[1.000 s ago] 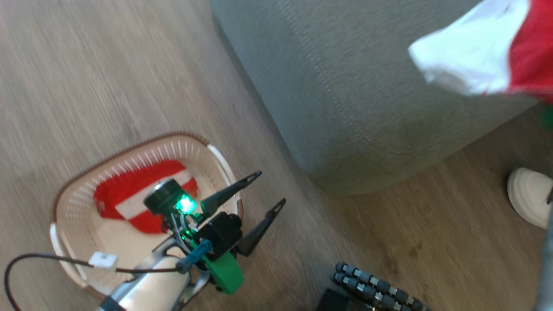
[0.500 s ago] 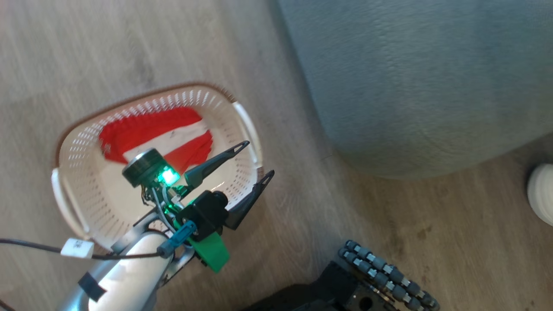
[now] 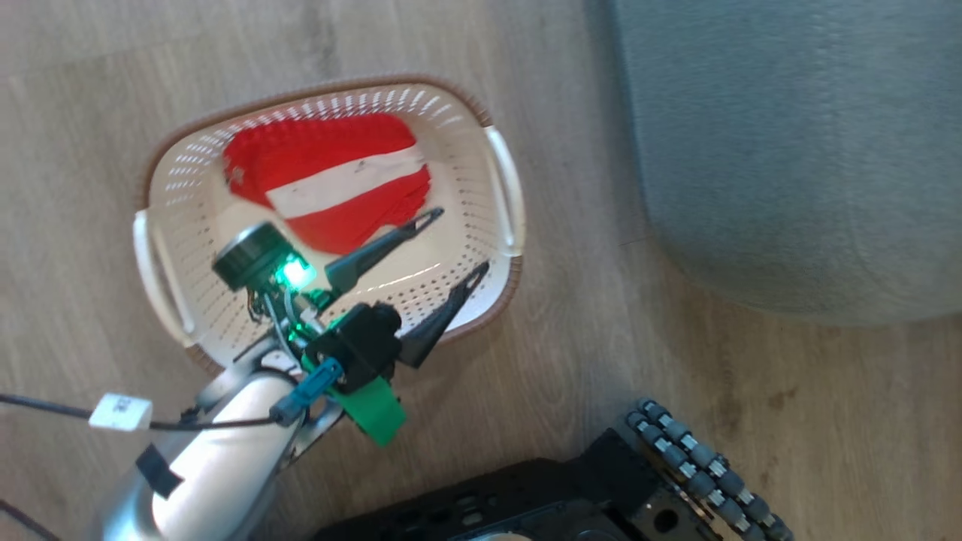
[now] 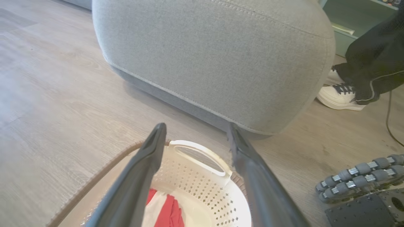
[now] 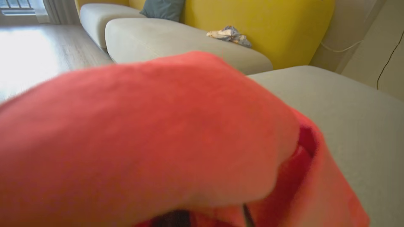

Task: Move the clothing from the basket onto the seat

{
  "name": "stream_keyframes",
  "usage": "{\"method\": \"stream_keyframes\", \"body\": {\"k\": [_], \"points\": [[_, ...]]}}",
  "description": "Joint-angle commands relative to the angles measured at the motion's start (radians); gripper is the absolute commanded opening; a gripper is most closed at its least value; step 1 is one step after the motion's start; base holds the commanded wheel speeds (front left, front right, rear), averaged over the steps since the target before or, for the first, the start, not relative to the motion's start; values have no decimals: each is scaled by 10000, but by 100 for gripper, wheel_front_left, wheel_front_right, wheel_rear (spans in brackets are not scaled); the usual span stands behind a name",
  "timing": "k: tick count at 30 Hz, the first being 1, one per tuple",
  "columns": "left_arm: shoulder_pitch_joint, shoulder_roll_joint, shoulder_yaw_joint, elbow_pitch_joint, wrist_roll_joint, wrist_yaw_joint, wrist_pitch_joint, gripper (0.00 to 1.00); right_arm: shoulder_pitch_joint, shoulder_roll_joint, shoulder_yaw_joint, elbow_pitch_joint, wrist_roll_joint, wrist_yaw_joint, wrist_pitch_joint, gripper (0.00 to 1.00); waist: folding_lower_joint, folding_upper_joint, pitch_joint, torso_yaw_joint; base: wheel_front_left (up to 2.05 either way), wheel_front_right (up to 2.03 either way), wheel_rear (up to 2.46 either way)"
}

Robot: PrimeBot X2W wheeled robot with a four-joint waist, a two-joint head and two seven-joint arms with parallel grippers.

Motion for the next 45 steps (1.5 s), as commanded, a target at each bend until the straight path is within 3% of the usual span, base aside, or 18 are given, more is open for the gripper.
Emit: {"method": "stream_keyframes", "body": {"k": [1,4,11,12,13,14,25,32,42,45], "points": [[-135,9,228,-326,53,-10,-49,100,-142,-329,-119,-37,-121,-2,58,0,-1,1,161,238,0,0,0],[-206,-143,199,-308,54,-10,-49,100,-383,-549,-610,1160,-848,-2,259,0,-1,1,168,509,0,0,0],[-237,-193,242,-184,96,-9,-49,100,-577,-614,-993,2209,-1651,-2,496,0,-1,1,94,557,0,0,0],[-228,-216,265,-173,101,-9,-49,100,-570,-639,-1080,2272,-1747,-2,463,20,-1,1,67,536,0,0,0],[-217,-241,281,-164,105,-9,-49,100,-559,-650,-1189,2298,-1840,-2,404,94,-1,1,34,515,0,0,0],[-206,-255,271,-157,116,-9,-49,100,-543,-646,-1330,2325,-1919,-2,353,100,-1,1,-16,489,0,0,0],[-35,-627,-269,318,161,-9,-49,100,122,-710,-1734,2935,-2705,-2,297,100,-1,1,-1507,403,0,0,0],[347,-1343,-191,720,-22,21,-49,100,777,-825,-640,3340,-2992,-2,215,100,-1,1,-2994,476,0,0,0],[996,-1953,166,1020,-31,97,-49,100,1383,-1076,734,3447,-2438,-2,-2,100,-1,1,-4782,578,0,0,0],[1212,-2091,415,1052,-55,173,-49,100,1520,-710,1427,3002,-1851,-2,-53,100,-1,1,-5282,689,0,0,0]]}}
